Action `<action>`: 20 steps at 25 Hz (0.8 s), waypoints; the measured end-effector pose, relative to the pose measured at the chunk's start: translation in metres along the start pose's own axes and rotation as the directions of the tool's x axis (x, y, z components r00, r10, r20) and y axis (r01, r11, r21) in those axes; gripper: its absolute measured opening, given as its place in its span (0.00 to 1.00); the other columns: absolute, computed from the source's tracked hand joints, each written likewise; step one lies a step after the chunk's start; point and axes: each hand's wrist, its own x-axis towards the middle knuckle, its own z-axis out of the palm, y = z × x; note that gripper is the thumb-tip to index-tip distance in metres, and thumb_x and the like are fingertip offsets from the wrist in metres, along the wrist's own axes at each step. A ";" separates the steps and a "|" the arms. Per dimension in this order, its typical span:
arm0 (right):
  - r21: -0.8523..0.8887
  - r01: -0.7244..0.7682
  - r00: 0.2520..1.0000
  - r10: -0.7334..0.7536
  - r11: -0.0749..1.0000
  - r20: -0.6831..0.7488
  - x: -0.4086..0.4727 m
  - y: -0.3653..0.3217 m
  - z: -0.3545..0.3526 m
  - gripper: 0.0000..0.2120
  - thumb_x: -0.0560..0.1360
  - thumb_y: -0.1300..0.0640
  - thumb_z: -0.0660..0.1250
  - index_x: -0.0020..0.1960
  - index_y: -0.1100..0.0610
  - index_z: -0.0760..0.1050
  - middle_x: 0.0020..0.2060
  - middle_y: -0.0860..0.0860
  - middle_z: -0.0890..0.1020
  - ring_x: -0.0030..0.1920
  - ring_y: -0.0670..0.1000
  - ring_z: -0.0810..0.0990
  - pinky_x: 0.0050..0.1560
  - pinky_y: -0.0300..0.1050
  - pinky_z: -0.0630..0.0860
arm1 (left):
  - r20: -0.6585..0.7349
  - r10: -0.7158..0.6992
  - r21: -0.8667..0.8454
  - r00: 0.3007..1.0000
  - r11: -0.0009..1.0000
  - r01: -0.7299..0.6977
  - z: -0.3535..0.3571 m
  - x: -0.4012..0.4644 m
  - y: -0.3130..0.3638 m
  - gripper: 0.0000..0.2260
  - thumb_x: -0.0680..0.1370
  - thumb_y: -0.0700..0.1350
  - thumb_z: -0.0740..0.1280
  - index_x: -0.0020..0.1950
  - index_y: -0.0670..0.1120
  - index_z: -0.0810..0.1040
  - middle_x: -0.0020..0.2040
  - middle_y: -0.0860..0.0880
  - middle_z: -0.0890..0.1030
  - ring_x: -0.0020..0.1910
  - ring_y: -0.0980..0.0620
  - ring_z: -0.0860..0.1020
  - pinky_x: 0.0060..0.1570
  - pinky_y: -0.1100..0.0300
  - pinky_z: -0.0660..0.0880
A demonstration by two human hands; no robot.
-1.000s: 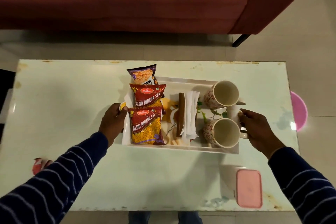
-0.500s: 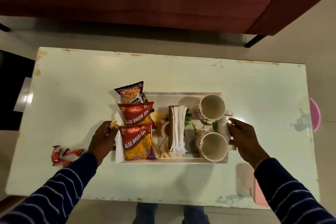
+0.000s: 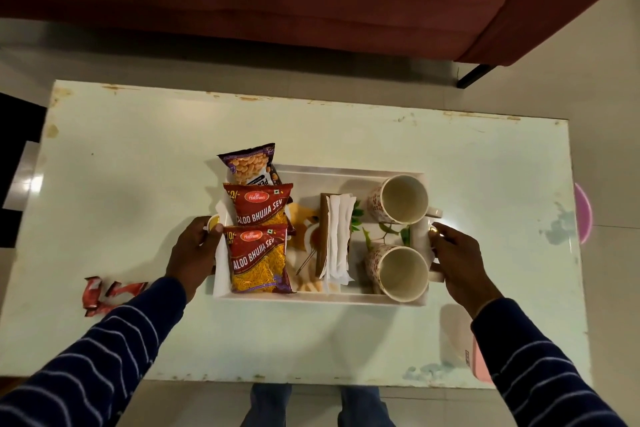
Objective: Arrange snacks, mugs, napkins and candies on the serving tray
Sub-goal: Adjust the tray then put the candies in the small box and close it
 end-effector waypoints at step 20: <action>-0.055 0.055 0.998 -0.056 0.997 -0.025 -0.005 -0.006 0.002 0.12 0.79 0.58 0.65 0.44 0.43 0.82 0.44 0.49 0.85 0.45 0.53 0.83 0.50 0.60 0.83 | 0.016 -0.067 -0.016 0.998 0.998 0.068 0.003 0.003 0.001 0.16 0.82 0.55 0.60 0.67 0.50 0.70 0.61 0.41 0.78 0.57 0.38 0.78 0.51 0.39 0.78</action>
